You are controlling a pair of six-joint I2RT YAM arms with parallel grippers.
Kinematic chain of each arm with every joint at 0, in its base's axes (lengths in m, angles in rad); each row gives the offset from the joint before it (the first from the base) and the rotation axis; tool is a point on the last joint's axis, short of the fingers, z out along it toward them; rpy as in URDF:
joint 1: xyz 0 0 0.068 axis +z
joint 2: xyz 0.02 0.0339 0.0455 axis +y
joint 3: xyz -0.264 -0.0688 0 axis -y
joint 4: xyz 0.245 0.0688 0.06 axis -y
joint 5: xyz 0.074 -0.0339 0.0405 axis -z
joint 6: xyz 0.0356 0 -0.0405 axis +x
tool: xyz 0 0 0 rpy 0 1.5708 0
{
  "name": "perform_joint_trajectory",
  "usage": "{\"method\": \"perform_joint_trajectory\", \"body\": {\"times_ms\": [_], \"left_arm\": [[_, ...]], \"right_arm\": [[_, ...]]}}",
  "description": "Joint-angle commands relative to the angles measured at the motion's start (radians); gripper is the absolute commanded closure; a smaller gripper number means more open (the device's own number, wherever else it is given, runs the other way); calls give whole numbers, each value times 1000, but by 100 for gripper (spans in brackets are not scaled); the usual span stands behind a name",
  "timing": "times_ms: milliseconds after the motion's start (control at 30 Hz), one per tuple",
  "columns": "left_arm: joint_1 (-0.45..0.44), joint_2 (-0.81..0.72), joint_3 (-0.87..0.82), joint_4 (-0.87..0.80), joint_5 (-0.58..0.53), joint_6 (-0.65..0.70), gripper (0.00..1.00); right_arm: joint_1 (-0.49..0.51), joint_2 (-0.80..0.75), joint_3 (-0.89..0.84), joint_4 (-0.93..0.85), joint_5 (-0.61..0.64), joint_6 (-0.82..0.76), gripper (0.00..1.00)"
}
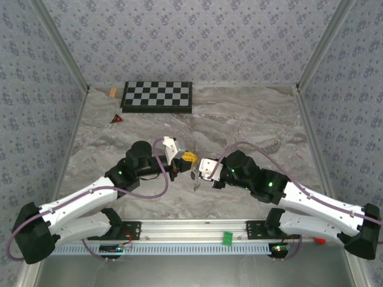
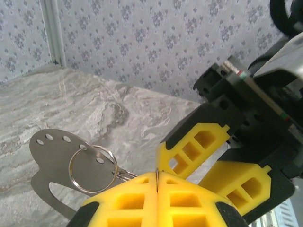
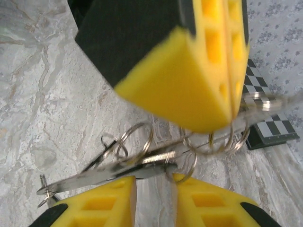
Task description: Put the keys on the keyring
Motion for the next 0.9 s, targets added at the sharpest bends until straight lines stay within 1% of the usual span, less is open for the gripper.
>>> {"method": "perform_joint_trajectory", "body": {"times_ms": [0, 67, 200, 333, 433, 700, 767, 867], "left_arm": [[-2, -29, 1, 96, 12, -30, 100], [1, -31, -2, 108, 13, -39, 100], [14, -34, -14, 157, 14, -69, 100], [35, -31, -24, 213, 16, -106, 100], [56, -26, -35, 275, 24, -148, 100], [79, -12, -55, 376, 29, -220, 100], [81, -5, -54, 385, 31, -233, 100], [81, 0, -51, 388, 39, -250, 100]], "right_arm": [[3, -73, -36, 77, 4, 87, 74], [-3, -110, -64, 101, -9, 156, 73], [-26, -182, -129, 209, -15, 313, 67], [-75, -200, -147, 255, -80, 452, 64], [-121, -200, -162, 326, -156, 540, 63], [-296, -155, -184, 553, -442, 734, 62], [-326, -127, -179, 609, -505, 776, 62], [-339, -77, -164, 661, -571, 803, 62]]}}
